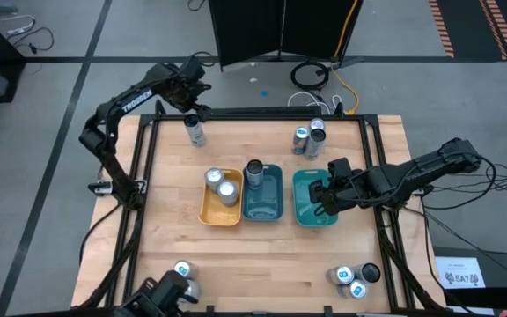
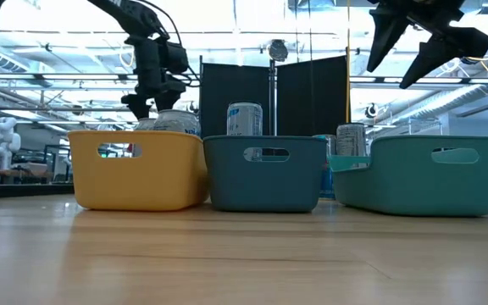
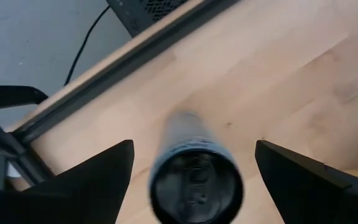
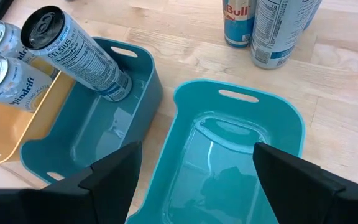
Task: Sort soda cans
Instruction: Put the white-blue soda can into the blue bin
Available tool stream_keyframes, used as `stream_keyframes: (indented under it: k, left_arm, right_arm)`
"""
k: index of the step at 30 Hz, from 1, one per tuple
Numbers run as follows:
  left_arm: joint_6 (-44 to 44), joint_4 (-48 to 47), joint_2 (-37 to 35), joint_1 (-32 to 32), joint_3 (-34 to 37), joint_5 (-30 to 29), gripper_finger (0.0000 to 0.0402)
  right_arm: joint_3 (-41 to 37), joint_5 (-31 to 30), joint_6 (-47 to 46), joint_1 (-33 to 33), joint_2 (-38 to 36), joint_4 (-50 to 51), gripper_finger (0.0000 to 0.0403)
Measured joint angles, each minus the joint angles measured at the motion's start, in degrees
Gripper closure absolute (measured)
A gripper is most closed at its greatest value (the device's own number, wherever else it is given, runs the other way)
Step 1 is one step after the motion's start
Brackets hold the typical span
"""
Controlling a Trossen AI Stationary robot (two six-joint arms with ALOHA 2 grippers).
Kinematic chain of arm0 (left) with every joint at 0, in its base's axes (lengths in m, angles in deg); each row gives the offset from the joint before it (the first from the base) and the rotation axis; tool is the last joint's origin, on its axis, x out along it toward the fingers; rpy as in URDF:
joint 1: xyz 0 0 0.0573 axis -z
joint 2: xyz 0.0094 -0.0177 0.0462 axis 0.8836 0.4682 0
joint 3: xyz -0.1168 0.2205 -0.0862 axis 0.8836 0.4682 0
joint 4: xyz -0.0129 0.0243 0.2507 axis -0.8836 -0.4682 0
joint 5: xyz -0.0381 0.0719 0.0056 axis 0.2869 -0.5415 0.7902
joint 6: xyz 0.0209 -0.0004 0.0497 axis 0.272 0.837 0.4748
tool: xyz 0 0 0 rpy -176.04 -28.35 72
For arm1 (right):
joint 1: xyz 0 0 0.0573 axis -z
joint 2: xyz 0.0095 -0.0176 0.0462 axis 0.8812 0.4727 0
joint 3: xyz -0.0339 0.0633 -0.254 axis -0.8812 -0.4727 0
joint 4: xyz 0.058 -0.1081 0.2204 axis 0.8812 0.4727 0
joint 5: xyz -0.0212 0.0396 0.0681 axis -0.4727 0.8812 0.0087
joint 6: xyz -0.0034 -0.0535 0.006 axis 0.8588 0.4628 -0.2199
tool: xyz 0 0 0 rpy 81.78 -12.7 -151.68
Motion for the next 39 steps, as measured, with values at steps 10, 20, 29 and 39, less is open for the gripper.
stream_keyframes:
  k: [10,20,29,39]
  left_arm:
    - [-1.98,0.70,0.02,1.34,3.94,-1.18,0.0056]
    - [-2.86,0.95,0.04,1.34,7.74,-1.29,0.0057]
    - [-2.97,1.77,0.04,1.34,8.24,-1.27,0.0114]
    - [-2.53,1.70,-0.08,1.44,7.83,-1.23,0.0135]
  right_arm:
    - [0.00,0.27,-0.05,-0.15,0.00,-0.04,0.0103]
    - [0.00,1.47,0.28,-0.15,-0.02,-0.04,0.0103]
    - [0.00,1.49,1.21,-0.15,-0.02,-0.04,0.0103]
    - [0.00,1.49,1.67,-0.16,-0.02,0.43,0.0103]
